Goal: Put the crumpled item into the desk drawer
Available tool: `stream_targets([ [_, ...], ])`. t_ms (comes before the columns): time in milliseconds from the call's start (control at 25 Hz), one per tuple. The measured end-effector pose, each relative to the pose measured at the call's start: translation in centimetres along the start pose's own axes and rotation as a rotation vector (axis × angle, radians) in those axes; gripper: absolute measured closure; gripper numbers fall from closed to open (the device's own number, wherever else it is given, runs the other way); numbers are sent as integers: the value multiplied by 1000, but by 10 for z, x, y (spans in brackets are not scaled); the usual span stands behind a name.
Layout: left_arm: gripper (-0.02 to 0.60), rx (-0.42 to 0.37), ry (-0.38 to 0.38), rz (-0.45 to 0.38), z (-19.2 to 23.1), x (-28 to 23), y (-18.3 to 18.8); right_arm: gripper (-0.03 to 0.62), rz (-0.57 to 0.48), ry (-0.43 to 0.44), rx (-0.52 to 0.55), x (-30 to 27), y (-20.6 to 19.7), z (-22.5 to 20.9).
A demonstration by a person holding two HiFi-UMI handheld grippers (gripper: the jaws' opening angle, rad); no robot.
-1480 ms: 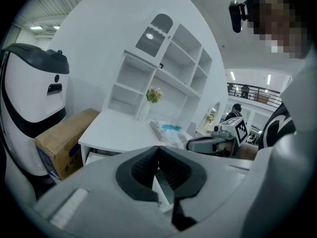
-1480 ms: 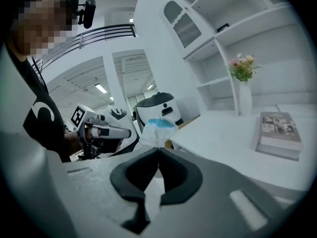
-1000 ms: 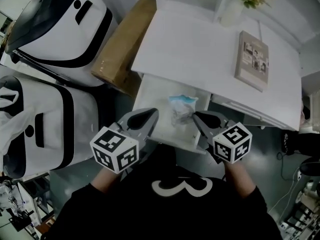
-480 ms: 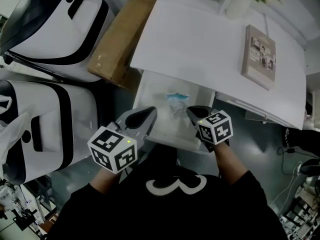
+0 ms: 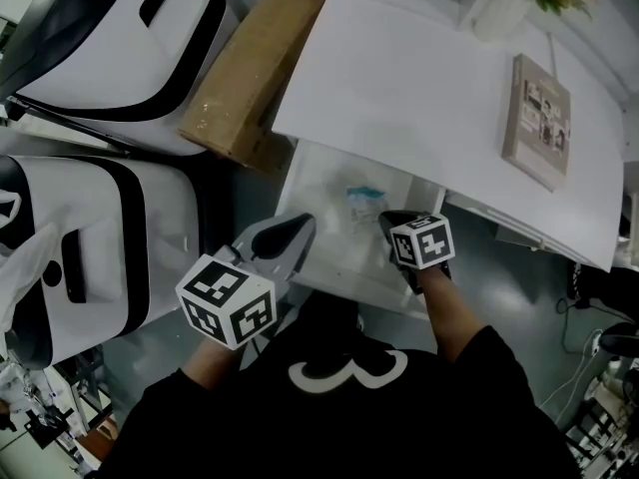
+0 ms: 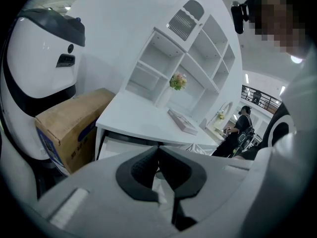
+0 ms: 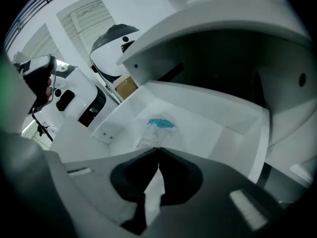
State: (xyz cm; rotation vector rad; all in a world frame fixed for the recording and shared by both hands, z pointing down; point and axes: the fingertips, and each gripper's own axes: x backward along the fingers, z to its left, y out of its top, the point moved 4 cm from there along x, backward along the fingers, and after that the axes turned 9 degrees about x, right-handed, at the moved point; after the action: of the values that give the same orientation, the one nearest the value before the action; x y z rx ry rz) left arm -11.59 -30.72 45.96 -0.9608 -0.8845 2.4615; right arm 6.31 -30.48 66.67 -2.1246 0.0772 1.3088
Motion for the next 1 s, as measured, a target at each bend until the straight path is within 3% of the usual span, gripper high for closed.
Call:
stream_targets([
  [480,572,9,20,-7,14,1,3,576,78,-31,-93,-30,-9,-12],
  [600,572,11,24,-8,15,3,2,516,69,-27,-115,-30,-8,-12],
  [840,572,1,19,-18,8,7,2,453,-4,-20,-137,-13,4,-6],
  [1000,572,-12,9,-25,-6,12,-1,448,-94,10,-144,17,15,7],
])
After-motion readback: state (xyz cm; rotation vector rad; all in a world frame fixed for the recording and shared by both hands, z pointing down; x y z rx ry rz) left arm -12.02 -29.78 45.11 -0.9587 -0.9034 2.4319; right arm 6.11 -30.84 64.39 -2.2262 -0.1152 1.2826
